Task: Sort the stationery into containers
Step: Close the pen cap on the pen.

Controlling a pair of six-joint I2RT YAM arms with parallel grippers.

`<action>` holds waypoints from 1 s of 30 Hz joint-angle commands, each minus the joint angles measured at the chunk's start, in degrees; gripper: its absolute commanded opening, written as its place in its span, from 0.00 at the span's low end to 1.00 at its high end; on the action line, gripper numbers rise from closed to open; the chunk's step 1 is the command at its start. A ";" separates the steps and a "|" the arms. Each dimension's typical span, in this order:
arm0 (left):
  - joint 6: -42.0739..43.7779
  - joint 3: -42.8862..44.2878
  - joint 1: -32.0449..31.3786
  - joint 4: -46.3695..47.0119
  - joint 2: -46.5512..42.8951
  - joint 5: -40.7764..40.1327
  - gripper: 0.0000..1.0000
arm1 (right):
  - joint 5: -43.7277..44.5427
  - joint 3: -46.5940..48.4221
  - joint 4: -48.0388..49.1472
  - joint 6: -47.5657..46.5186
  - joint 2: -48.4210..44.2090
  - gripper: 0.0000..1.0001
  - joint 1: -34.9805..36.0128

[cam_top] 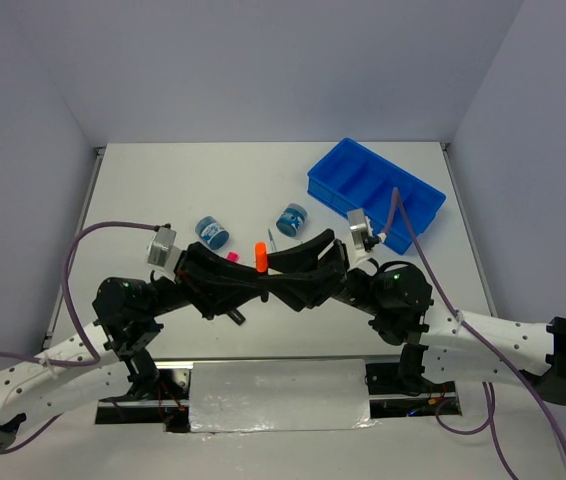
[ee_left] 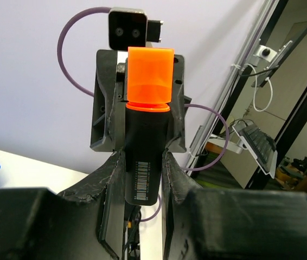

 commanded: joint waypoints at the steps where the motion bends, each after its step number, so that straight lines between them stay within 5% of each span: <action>1: 3.07 2.16 -0.07 1.16 -0.53 0.46 0.00 | 0.32 0.95 1.97 -1.51 -0.22 0.54 0.66; 15: 14.76 6.99 -0.07 -16.06 -4.13 -3.32 0.00 | 10.93 -1.43 -6.55 -5.37 -6.63 0.99 0.75; 24: 22.14 11.56 -0.07 -27.31 -4.14 -12.80 0.00 | 18.76 3.66 -19.81 -10.46 -7.08 1.00 5.73; 30: 26.54 14.02 -0.07 -32.86 -1.94 -20.81 0.00 | 43.44 14.91 -30.10 -18.11 1.26 0.95 16.46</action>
